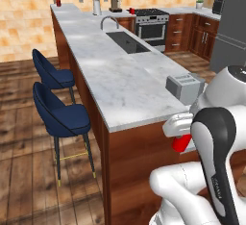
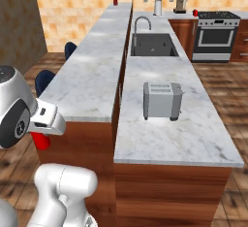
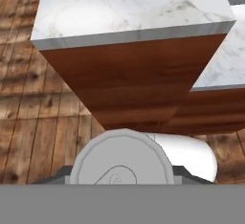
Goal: Four empty soda cans are scattered around the kitchen. Gather all the cans and cluster them next to the stove for recycling.
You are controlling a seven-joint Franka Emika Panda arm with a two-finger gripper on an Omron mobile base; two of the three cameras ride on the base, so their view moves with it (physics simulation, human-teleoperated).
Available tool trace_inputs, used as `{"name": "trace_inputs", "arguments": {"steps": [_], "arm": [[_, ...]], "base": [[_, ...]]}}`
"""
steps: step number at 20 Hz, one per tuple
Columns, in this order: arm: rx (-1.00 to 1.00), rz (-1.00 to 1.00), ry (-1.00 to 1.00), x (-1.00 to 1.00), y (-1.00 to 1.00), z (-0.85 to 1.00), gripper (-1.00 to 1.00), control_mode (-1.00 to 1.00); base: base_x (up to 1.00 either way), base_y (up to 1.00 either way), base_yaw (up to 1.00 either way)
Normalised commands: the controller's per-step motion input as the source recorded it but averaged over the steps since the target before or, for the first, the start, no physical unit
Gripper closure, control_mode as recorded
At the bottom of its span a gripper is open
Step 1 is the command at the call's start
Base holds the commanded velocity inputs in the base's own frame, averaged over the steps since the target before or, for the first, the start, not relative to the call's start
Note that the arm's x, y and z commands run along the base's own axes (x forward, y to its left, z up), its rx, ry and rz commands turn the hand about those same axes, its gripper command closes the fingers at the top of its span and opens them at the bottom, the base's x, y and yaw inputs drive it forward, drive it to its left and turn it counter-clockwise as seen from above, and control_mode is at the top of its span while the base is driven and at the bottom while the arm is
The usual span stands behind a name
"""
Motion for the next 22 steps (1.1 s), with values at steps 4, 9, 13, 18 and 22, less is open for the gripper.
{"name": "trace_inputs", "arguments": {"steps": [4, 9, 13, 18, 22], "arm": [[0.0, 0.0, 0.0, 0.0, 0.0, 0.0, 1.0, -1.0], [0.0, 0.0, 0.0, 0.0, 0.0, 0.0, 1.0, 1.0], [0.0, 0.0, 0.0, 0.0, 0.0, 0.0, 1.0, 1.0], [0.0, 0.0, 0.0, 0.0, 0.0, 0.0, 1.0, 1.0], [0.0, 0.0, 0.0, 0.0, 0.0, 0.0, 1.0, 1.0]], "base": [[0.0, 0.0, 0.0], [-0.52, -0.29, -0.02], [-0.93, -1.0, 0.0], [-0.22, -1.0, 0.0], [0.82, -1.0, 0.0]]}}
